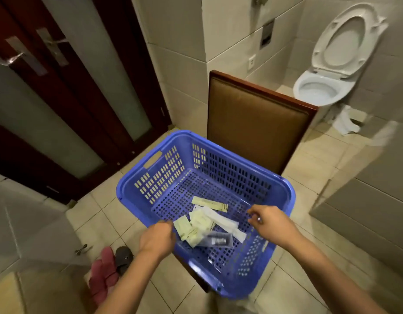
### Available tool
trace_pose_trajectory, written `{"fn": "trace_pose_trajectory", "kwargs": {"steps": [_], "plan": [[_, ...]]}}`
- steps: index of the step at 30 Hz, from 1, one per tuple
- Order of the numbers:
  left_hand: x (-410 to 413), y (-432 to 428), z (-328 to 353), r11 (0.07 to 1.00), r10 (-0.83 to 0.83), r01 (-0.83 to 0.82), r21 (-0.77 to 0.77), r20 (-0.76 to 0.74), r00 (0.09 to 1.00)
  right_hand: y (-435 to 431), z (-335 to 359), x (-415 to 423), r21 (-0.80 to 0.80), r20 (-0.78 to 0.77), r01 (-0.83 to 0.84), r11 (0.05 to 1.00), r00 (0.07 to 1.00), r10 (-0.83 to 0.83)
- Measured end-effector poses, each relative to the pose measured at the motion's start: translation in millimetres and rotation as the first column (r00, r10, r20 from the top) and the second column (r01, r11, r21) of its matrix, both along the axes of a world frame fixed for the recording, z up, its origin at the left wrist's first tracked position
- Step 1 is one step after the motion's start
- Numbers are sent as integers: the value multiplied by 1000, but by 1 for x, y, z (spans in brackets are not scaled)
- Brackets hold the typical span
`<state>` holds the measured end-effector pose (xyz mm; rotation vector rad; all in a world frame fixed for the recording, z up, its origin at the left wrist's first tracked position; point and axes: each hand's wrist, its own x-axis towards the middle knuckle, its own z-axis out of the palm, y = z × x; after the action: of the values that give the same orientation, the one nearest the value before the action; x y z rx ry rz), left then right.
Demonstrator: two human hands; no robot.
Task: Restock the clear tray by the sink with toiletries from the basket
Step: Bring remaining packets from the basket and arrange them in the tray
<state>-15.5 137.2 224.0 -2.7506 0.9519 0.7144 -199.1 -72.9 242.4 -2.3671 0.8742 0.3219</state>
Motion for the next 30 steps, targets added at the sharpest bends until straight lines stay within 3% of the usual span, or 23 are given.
{"fn": "trace_pose_trajectory", "kwargs": {"steps": [11,19,22,24,27,30], "plan": [[58,-78,-99,954,-23,99,283,-257,966,-46,-101,113,195,-177,-153,969,966,188],[77,-90,-188,924,88,70,375,-387,918,-26,-203,144,203,-376,-269,942,867,328],[76,-94,-227,924,233,-46,379,-464,855,-16,-241,146,249,-450,-287,925,811,373],[74,-100,-248,900,400,-228,371,-498,769,-10,-262,144,270,-486,-286,919,783,387],[68,-109,-278,798,603,-478,368,-513,611,-3,-289,143,249,-486,-259,933,800,352],[55,-115,-295,710,702,-572,411,-476,530,3,-309,146,222,-460,-243,944,828,321]]}}
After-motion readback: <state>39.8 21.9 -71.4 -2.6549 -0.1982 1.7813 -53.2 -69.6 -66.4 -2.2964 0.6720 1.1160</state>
